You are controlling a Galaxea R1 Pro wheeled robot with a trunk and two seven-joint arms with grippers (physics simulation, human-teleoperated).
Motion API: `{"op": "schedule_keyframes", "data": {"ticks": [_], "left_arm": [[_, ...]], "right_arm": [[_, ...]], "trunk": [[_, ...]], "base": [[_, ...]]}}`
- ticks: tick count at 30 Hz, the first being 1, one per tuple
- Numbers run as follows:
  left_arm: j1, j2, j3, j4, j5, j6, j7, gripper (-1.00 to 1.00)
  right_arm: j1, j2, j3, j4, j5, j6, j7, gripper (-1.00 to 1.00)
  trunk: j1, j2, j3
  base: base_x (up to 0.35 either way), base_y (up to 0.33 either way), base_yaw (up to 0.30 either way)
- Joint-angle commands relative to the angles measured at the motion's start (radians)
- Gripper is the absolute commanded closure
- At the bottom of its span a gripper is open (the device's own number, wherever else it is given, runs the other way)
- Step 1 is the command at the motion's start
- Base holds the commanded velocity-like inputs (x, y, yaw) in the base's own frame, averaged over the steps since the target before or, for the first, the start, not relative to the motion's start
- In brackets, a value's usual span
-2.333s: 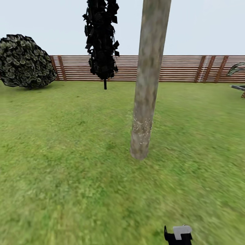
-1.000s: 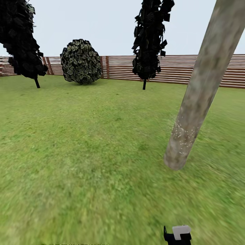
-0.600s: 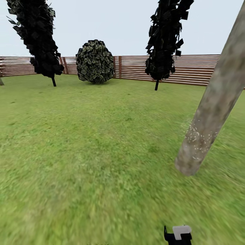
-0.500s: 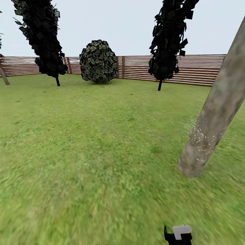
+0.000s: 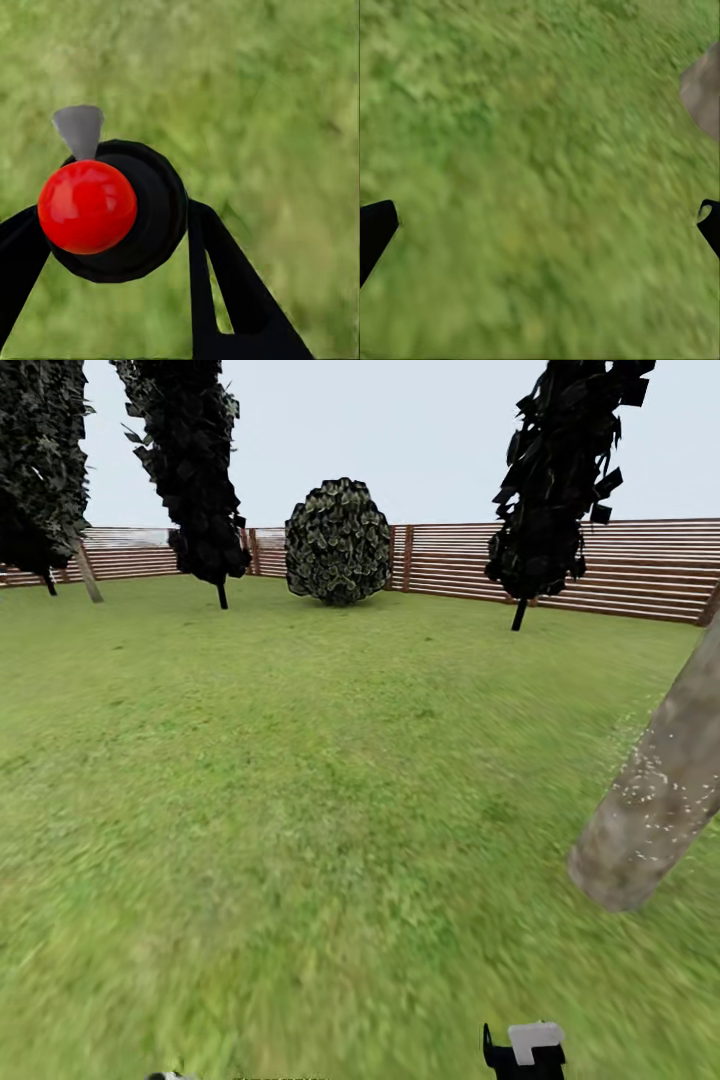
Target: In the garden, pick up the pesticide atomizer on the floor and spray pesticide onto both trees until each tree trunk is fully covered.
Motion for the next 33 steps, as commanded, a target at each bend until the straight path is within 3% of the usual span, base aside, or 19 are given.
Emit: {"op": "schedule_keyframes", "data": {"ticks": [1,2,4,8,11,19,33], "left_arm": [[-0.002,0.0,-0.003,-0.006,-0.002,0.08,-0.001,1.0],[-0.003,0.001,-0.005,-0.01,-0.003,0.137,-0.001,1.0],[-0.001,0.001,-0.007,-0.014,-0.004,0.173,-0.002,1.0],[0.006,0.0,-0.01,-0.013,-0.003,0.086,-0.001,1.0],[0.007,0.001,-0.004,-0.013,-0.003,0.062,0.0,1.0],[0.008,0.007,-0.01,-0.015,-0.006,0.058,0.009,1.0],[0.008,0.0,-0.011,-0.016,-0.005,0.059,0.008,1.0]], "right_arm": [[0.0,0.0,0.0,0.0,0.0,0.0,0.0,-1.0],[0.0,0.0,0.0,0.0,0.0,0.0,0.0,-1.0],[0.0,0.001,0.0,0.0,0.001,0.0,0.0,-1.0],[0.0,0.004,0.001,0.001,0.004,0.0,0.0,-1.0],[0.0,0.004,0.001,0.001,0.004,0.0,0.001,-1.0],[0.0,0.004,0.001,0.001,0.004,0.0,0.0,-1.0],[0.0,0.004,0.001,0.001,0.004,0.0,0.0,-1.0]], "trunk": [[0.0,0.0,0.0],[0.0,0.0,0.0],[0.0,0.0,0.0],[0.0,0.0,0.0],[0.0,0.0,0.0],[0.0,0.0,0.0],[0.0,0.0,-0.002]], "base": [[0.0,0.0,0.28],[0.0,0.0,0.28],[0.0,0.0,0.28],[0.0,0.0,0.28],[0.0,0.0,0.28],[0.0,0.01,0.28],[-0.04,0.211,0.28]]}}
